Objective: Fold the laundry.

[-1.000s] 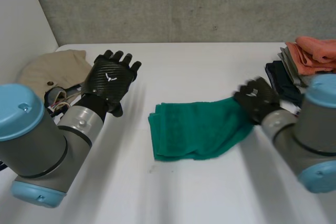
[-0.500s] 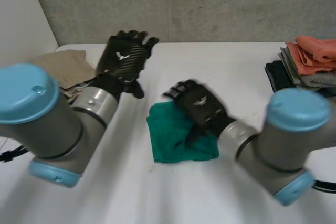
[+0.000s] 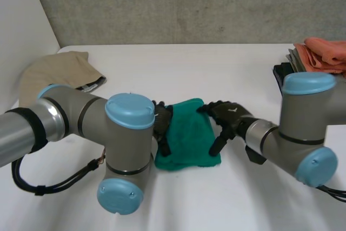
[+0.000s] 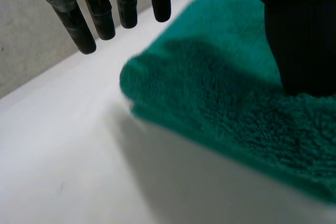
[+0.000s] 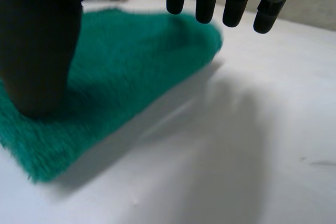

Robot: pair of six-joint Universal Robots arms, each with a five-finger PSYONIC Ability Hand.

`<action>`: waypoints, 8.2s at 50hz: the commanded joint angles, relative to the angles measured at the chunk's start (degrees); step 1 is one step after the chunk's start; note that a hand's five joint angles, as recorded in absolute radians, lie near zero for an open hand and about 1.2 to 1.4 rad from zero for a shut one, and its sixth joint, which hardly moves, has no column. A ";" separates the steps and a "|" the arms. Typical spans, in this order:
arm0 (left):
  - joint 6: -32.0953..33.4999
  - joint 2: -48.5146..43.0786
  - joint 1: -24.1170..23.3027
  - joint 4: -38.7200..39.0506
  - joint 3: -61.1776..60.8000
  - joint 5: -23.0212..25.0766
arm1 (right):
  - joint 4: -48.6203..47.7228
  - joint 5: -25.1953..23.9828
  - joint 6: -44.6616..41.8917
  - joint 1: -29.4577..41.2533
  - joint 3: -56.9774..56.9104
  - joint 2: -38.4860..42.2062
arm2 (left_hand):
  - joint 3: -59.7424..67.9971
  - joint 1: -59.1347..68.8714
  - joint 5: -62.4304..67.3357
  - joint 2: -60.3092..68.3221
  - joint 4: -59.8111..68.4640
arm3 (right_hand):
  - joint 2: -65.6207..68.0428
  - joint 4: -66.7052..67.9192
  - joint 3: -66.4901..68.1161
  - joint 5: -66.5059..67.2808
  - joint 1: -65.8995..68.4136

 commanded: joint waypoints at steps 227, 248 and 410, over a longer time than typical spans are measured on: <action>21.11 17.73 44.55 3.31 1.19 25.05 | -20.52 -7.07 -15.65 -1.12 6.78 -17.60 | -1.74 -0.72 -2.50 -1.53 -1.20 | -1.92 -1.90 -1.85 -2.84 -2.79; 35.28 -10.85 52.73 3.74 11.83 43.59 | -15.93 -4.96 -25.77 -1.82 22.43 -16.89 | 40.54 41.55 39.78 40.75 41.07 | -1.92 -1.90 -1.85 -2.84 -2.79; 4.62 22.90 -2.97 13.24 -17.96 10.64 | 11.23 -2.41 -29.02 -15.71 -7.18 -11.28 | 25.34 26.35 24.58 25.55 25.87 | 2.20 2.22 2.27 1.27 1.32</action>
